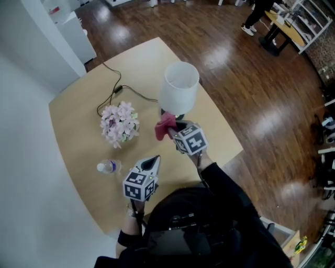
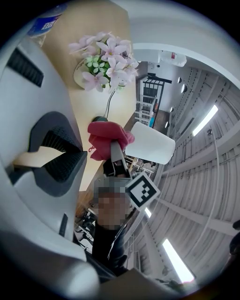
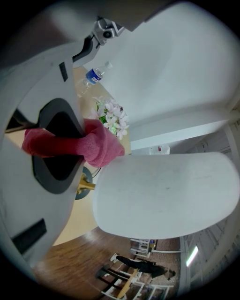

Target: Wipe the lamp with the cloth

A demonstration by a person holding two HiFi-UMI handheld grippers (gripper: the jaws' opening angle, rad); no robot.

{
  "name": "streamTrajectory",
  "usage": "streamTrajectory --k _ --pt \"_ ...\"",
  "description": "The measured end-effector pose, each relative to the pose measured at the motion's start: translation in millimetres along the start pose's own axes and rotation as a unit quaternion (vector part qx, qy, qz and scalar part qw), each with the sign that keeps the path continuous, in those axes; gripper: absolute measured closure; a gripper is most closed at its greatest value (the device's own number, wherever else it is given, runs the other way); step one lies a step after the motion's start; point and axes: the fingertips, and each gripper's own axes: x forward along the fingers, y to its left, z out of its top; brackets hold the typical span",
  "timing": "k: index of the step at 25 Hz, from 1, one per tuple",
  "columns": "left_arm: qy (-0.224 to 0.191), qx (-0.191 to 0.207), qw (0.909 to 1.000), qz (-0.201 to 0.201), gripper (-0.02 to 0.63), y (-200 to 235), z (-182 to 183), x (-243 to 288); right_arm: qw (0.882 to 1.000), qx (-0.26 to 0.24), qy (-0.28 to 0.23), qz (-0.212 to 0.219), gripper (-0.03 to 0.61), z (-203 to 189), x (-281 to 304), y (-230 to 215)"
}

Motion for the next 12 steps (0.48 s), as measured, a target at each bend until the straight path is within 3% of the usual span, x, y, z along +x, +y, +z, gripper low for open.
streamTrajectory --k 6,12 --pt "0.006 0.012 0.9996 -0.026 0.612 8.5 3.3 6.2 0.994 -0.011 -0.108 0.001 0.502 91.2 -58.5 30.0" --pt "0.002 0.019 0.9988 -0.045 0.612 11.3 15.6 7.9 0.987 -0.035 -0.144 -0.063 0.503 157.0 -86.4 18.0"
